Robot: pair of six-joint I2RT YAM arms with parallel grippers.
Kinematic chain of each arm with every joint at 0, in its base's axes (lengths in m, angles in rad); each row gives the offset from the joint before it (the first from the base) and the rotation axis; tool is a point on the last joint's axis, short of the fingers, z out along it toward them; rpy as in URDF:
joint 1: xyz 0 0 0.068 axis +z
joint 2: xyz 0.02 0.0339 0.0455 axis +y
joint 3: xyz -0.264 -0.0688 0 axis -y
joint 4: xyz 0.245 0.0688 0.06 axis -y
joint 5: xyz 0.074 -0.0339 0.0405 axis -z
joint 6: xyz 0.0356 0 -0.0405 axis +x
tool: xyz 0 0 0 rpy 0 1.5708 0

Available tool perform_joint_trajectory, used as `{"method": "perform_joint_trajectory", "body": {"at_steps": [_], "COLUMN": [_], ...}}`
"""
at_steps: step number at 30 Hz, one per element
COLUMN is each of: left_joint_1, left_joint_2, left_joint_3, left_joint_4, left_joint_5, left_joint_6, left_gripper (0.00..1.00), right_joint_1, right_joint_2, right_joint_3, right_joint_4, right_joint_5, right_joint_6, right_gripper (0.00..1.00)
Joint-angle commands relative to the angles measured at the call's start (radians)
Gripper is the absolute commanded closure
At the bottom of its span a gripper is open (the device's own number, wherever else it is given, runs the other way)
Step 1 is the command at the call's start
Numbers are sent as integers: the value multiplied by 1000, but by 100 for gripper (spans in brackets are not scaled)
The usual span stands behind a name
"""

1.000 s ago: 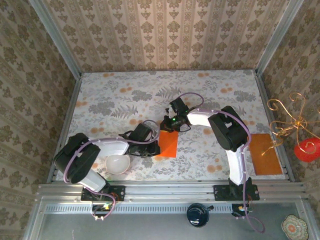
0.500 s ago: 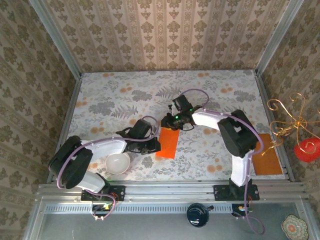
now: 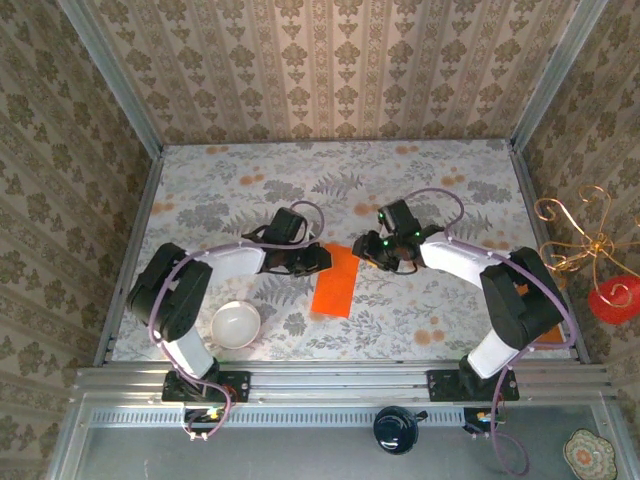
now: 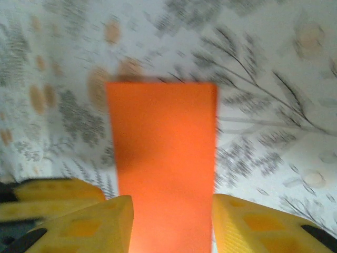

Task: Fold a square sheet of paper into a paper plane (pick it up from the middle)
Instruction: First fold the square sheet of paper in half at the center of the table, then fold the triangle a second time at the center of the table.

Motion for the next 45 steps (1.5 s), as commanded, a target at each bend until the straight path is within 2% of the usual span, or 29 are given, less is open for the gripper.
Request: {"method": "perform_joint_trajectory", "body": {"at_steps": [1, 8, 13, 16, 20, 25, 28, 33, 37, 40, 45], "left_joint_1": [40, 56, 57, 57, 62, 76, 72, 72, 72, 72, 72], "left_joint_2": [48, 147, 166, 177, 176, 118, 101, 113, 116, 114, 104], "left_joint_3": [56, 100, 103, 88, 51, -21, -47, -66, -72, -75, -82], "left_joint_4": [-46, -45, -42, -30, -38, 20, 35, 65, 74, 81, 86], "left_joint_5": [30, 79, 57, 24, -74, -152, -175, -157, -155, -155, -158], "left_joint_6": [71, 62, 35, -1, -82, -202, -232, -252, -250, -251, -252], "left_gripper": [78, 79, 80, 80, 82, 83, 83, 83, 83, 83, 83], "right_joint_1": [5, 5, 5, 5, 5, 22, 46, 82, 106, 119, 145], "right_joint_2": [-61, -75, -48, -33, -19, -14, -12, -26, -50, -56, -60], "right_joint_3": [-54, -82, -73, -73, -75, -108, -142, -192, -225, -244, -267], "right_joint_4": [11, 19, 30, 39, 47, 105, 141, 134, 133, 125, 167], "right_joint_5": [24, 6, -28, -50, -73, -147, -192, -197, -198, -190, -206], "right_joint_6": [56, 47, 35, 32, 20, 56, 87, 117, 127, 133, 147], "right_gripper": [51, 48, 48, 48, 49, 50, 51, 53, 57, 65, 68]}}
